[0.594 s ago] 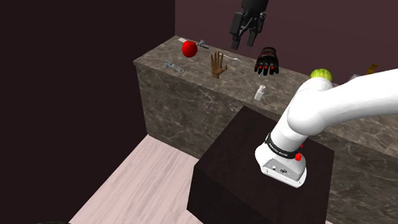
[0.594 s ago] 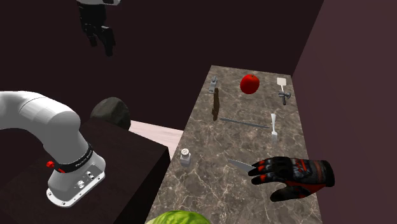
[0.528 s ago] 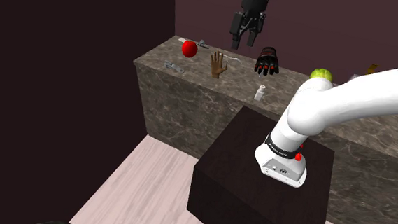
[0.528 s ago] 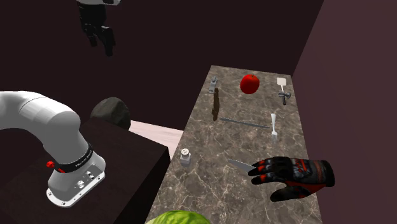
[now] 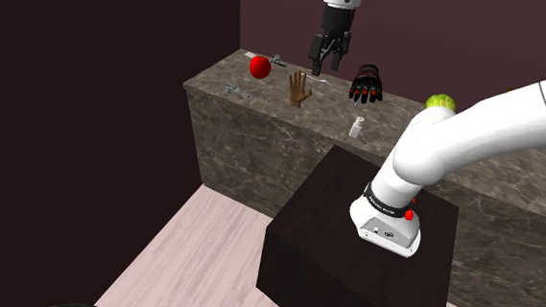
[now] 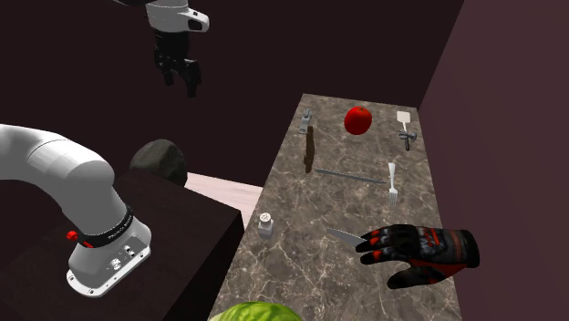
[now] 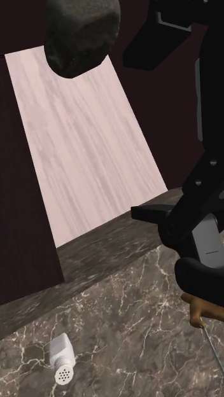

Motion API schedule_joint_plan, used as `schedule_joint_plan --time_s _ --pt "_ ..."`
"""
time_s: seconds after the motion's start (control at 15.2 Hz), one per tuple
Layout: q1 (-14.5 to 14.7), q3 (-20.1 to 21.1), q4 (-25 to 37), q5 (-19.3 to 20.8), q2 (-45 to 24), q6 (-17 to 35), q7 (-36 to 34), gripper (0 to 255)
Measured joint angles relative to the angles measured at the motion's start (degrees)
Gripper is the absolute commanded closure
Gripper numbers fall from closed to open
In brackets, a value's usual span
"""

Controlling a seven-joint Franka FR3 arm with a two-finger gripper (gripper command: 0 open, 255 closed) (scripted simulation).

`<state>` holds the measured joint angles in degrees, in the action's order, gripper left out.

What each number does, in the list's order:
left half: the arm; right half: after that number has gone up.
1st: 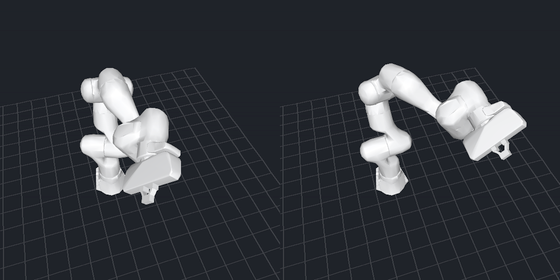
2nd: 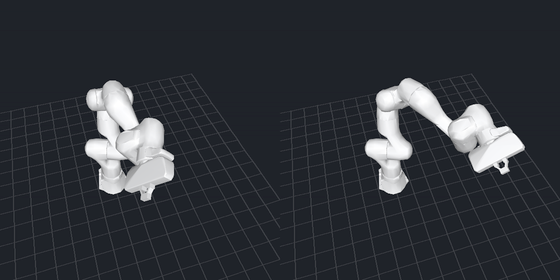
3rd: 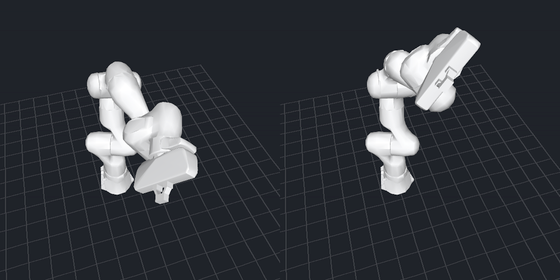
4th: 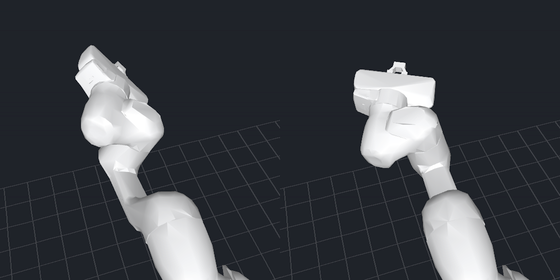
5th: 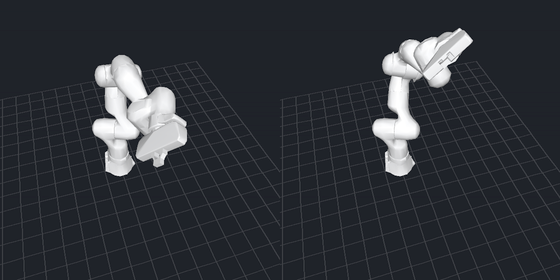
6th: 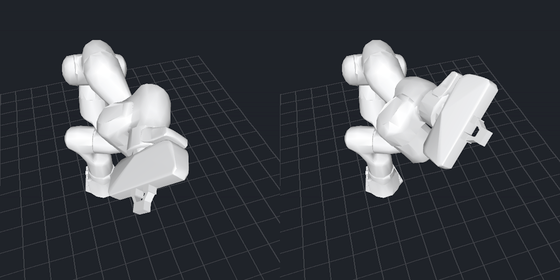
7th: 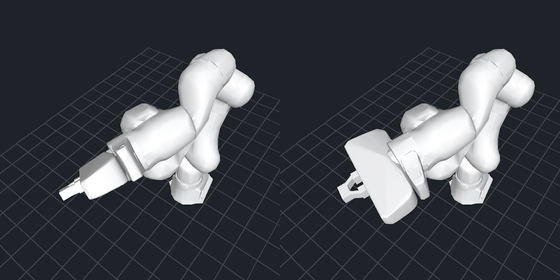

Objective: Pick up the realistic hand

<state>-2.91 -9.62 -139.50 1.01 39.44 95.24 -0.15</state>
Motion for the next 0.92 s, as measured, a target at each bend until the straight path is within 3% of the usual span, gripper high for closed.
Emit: schedule_joint_plan --time_s 0.53,0.92 --pt "-2.1 -6.4 0.6 5.0 -11.6 11.0 7.9 0" --pt "-2.9 -10.6 3.1 6.3 -22.5 19.5 13.2 0"
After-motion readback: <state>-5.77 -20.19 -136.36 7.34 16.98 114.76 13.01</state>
